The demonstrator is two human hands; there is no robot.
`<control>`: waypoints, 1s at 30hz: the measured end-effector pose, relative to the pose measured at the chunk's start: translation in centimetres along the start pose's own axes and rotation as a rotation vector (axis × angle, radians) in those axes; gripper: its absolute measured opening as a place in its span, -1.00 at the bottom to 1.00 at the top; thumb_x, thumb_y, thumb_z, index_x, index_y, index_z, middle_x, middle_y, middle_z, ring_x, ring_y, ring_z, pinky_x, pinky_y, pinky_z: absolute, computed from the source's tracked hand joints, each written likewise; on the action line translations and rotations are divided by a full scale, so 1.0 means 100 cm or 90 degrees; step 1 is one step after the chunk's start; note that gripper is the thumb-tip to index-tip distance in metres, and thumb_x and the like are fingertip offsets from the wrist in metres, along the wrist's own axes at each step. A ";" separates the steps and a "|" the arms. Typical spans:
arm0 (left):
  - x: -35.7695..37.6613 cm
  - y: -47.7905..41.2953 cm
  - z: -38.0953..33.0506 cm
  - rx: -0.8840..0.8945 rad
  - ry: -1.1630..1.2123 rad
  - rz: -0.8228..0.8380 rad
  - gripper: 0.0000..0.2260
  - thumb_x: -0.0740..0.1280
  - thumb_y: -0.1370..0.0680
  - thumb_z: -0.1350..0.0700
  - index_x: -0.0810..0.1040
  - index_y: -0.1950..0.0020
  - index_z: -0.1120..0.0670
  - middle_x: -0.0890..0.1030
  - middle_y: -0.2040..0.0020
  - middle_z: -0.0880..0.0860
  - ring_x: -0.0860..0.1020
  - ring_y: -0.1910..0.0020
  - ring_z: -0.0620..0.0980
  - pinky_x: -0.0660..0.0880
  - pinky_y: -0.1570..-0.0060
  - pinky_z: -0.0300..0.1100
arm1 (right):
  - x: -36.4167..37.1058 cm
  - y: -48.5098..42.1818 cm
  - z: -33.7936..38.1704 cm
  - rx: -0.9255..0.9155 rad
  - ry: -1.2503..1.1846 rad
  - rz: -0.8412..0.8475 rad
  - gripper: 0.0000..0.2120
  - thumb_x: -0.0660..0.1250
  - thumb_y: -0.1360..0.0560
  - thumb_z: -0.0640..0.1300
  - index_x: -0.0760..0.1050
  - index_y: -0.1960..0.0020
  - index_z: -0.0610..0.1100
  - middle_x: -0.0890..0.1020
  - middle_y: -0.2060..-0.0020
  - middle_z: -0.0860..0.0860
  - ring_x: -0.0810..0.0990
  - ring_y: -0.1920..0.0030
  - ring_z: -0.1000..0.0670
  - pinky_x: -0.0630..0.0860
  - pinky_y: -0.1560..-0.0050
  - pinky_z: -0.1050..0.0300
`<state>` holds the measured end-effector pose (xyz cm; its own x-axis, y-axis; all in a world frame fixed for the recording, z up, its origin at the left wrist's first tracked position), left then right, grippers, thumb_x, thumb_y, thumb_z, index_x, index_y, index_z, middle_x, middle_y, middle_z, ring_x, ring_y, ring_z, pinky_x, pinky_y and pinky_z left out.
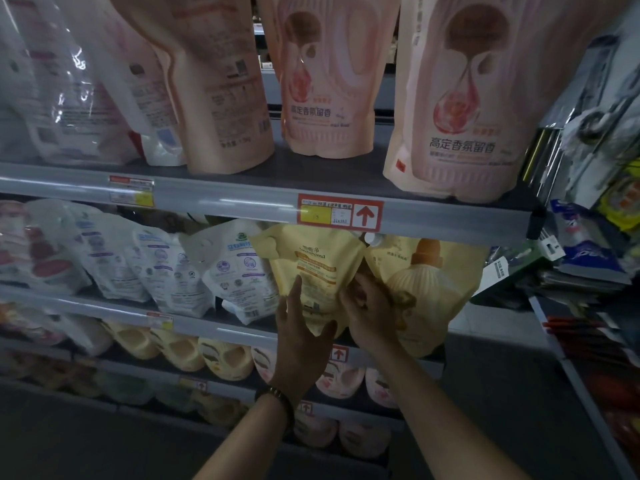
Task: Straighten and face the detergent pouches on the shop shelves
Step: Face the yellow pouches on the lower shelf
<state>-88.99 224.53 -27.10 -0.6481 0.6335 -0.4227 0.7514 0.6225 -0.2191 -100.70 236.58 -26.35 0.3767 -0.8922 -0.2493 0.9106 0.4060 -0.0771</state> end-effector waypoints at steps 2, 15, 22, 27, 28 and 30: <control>0.001 -0.002 0.001 0.003 0.004 0.011 -0.08 0.57 -0.49 0.27 0.12 -0.67 -0.15 0.24 -0.64 0.11 0.23 -0.61 0.05 0.36 -0.40 -0.12 | 0.001 -0.003 0.001 0.006 0.006 -0.014 -0.70 0.35 -0.68 -0.09 0.56 -0.40 -0.06 0.67 -0.21 0.05 0.61 -0.12 0.25 0.50 0.13 0.50; -0.003 -0.008 0.018 0.028 -0.013 -0.017 0.03 0.62 -0.45 0.05 0.00 -0.68 -0.30 0.20 -0.64 0.15 0.28 -0.60 0.18 0.52 -0.35 0.28 | 0.015 -0.009 0.015 -0.036 0.094 -0.047 -0.78 0.40 -0.64 0.07 0.71 -0.18 0.00 0.72 0.05 0.18 0.67 0.02 0.28 0.54 0.09 0.38; 0.000 0.002 0.024 0.003 -0.013 0.008 0.14 0.64 -0.43 -0.06 -0.14 -0.72 -0.20 -0.18 -0.71 0.14 -0.10 -0.71 0.19 0.19 -0.53 0.12 | 0.013 0.003 0.041 -0.111 0.133 -0.098 -0.80 0.36 -0.68 -0.01 0.64 0.12 0.08 0.63 0.30 0.21 0.62 0.24 0.23 0.39 0.27 0.44; -0.014 0.010 0.028 -0.017 0.016 -0.005 0.19 0.63 -0.42 -0.11 -0.25 -0.69 -0.29 -0.24 -0.70 0.05 -0.14 -0.70 0.08 0.26 -0.53 0.25 | 0.025 0.019 0.063 -0.197 0.134 -0.082 -0.64 0.33 -0.70 -0.09 0.46 0.25 0.18 0.49 0.45 0.12 0.47 0.40 0.12 0.28 0.35 0.33; -0.017 0.010 0.027 -0.026 0.019 -0.004 0.19 0.64 -0.42 -0.10 -0.25 -0.68 -0.31 -0.23 -0.69 0.02 -0.09 -0.69 0.09 0.30 -0.52 0.26 | 0.026 0.020 0.065 -0.200 0.133 -0.084 -0.63 0.33 -0.70 -0.10 0.45 0.26 0.17 0.48 0.45 0.11 0.46 0.41 0.12 0.28 0.36 0.31; -0.023 0.008 0.026 -0.014 0.008 -0.002 0.19 0.65 -0.43 -0.04 -0.23 -0.68 -0.32 -0.21 -0.66 -0.07 -0.04 -0.68 0.14 0.32 -0.51 0.22 | 0.025 0.019 0.066 -0.197 0.134 -0.093 -0.63 0.32 -0.70 -0.08 0.45 0.27 0.14 0.49 0.45 0.10 0.46 0.41 0.11 0.30 0.36 0.24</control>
<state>-86.56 222.35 -28.61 -0.6521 0.6368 -0.4113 0.7465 0.6341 -0.2018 -96.92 233.86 -20.76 0.1747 -0.8981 -0.4035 0.8461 0.3465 -0.4050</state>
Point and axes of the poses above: each hand's wrist, its own y-axis away from the middle knuckle, its own x-axis out of the palm, z = x × y, the point moved 10 cm from there along -y, towards the middle knuckle
